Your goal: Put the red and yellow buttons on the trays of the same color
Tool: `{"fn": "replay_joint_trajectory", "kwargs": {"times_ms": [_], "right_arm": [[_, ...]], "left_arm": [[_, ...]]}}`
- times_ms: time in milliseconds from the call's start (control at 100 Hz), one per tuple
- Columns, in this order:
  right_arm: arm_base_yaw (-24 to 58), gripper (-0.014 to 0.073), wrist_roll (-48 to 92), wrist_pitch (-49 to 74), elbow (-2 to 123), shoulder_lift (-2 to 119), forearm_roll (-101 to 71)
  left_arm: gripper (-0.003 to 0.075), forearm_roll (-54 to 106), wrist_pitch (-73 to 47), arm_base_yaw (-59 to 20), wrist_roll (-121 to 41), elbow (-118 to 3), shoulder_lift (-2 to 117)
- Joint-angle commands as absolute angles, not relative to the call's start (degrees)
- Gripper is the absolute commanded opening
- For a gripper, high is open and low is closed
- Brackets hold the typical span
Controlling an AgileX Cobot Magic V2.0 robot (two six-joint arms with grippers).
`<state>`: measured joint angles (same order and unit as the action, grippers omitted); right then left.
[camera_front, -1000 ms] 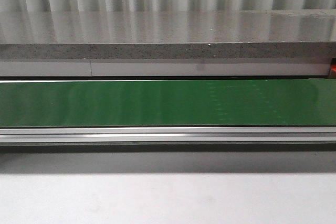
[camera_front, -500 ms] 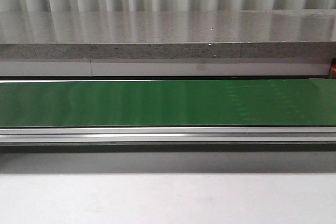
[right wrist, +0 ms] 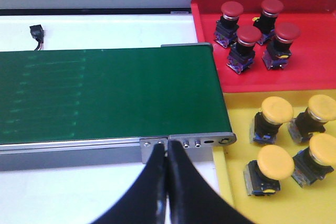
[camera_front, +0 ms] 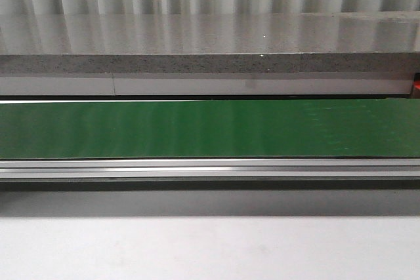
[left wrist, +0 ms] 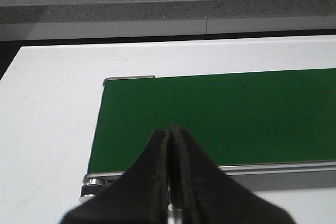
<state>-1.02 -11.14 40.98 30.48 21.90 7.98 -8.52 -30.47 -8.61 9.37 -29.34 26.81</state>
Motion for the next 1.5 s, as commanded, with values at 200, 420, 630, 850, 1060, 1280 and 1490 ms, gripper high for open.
{"fn": "replay_joint_trajectory", "kwargs": {"times_ms": [200, 420, 630, 850, 1060, 1280, 1490], "right_arm": [[-0.77, -0.0067, -10.46, 30.94, 29.85, 19.5, 7.32], [0.72, -0.0067, -10.46, 23.28, 22.93, 10.75, 4.56], [0.78, -0.0067, -6.72, 18.93, 15.42, 2.21, -1.23], [0.78, -0.0067, 1.14, 13.75, 8.0, -1.54, -7.0], [0.7, -0.0067, 1.07, 10.84, 4.98, -1.54, -6.18], [0.7, -0.0067, -3.16, 2.32, 0.74, -1.54, -1.46], [0.7, -0.0067, -7.75, -0.81, -1.64, -1.54, 1.32]], "left_arm": [[-0.002, -8.76, -26.12, -9.01, 9.43, -30.75, 26.97], [-0.002, -8.76, -26.12, -9.01, 9.43, -30.75, 26.97], [-0.002, -8.76, -26.12, -9.01, 9.43, -30.75, 26.97], [-0.002, -8.76, -26.12, -9.01, 9.43, -30.75, 26.97], [-0.002, -8.76, -26.12, -9.01, 9.43, -30.75, 26.97], [-0.002, -8.76, -26.12, -9.01, 9.43, -30.75, 26.97], [-0.002, -8.76, -26.12, -9.01, 9.43, -30.75, 26.97]]}}
